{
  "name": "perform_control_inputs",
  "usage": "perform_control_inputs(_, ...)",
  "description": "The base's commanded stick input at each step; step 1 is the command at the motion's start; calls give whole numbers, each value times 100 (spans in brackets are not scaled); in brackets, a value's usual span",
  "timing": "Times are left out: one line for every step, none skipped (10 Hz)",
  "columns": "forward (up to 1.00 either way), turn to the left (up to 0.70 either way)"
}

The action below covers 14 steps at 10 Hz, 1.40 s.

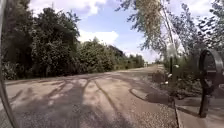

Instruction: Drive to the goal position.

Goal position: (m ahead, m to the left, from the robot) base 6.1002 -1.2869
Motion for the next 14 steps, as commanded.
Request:
perform_control_inputs(4, 0)
perform_control_inputs(4, 0)
perform_control_inputs(4, 0)
perform_control_inputs(4, 0)
perform_control_inputs(3, 0)
perform_control_inputs(0, 0)
perform_control_inputs(0, 0)
perform_control_inputs(0, 0)
perform_control_inputs(0, 0)
perform_control_inputs(3, 0)
perform_control_inputs(4, 0)
perform_control_inputs(4, 0)
perform_control_inputs(4, 0)
perform_control_inputs(4, 0)
